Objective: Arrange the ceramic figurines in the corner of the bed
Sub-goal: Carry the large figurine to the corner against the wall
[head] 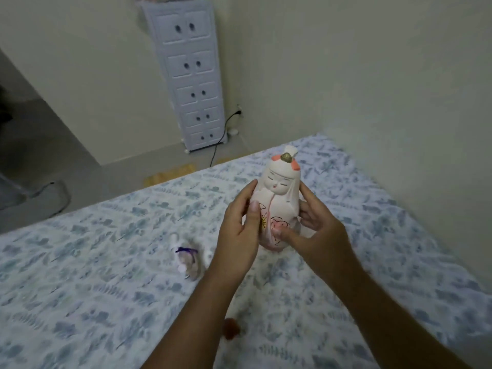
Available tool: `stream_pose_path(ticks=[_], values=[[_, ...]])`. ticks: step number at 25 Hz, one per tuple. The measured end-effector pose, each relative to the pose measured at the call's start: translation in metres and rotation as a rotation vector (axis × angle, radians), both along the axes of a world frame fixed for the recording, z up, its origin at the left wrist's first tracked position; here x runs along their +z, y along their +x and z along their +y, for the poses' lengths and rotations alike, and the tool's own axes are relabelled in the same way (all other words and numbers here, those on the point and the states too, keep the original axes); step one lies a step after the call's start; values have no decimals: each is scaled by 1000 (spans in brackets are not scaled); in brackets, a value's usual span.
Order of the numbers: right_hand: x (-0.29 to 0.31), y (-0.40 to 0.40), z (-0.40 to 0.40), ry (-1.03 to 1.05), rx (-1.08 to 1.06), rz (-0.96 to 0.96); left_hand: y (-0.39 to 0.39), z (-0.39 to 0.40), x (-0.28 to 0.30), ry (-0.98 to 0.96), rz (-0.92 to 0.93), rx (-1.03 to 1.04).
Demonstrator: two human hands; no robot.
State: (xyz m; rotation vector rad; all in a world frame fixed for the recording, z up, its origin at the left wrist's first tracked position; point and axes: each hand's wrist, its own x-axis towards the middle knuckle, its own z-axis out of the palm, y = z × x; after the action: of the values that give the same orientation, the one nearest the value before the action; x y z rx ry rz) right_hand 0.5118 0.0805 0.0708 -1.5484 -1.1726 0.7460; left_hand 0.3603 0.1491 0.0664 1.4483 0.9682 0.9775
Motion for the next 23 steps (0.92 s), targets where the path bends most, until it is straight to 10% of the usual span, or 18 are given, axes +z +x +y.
stream_pose_path(ticks=[11,23], values=[[-98,244,125,-11,-323,10,291,147,-79,-73,113,-179],[-141,282,168,99,-515,147,352,204,-128,-68,86,-268]])
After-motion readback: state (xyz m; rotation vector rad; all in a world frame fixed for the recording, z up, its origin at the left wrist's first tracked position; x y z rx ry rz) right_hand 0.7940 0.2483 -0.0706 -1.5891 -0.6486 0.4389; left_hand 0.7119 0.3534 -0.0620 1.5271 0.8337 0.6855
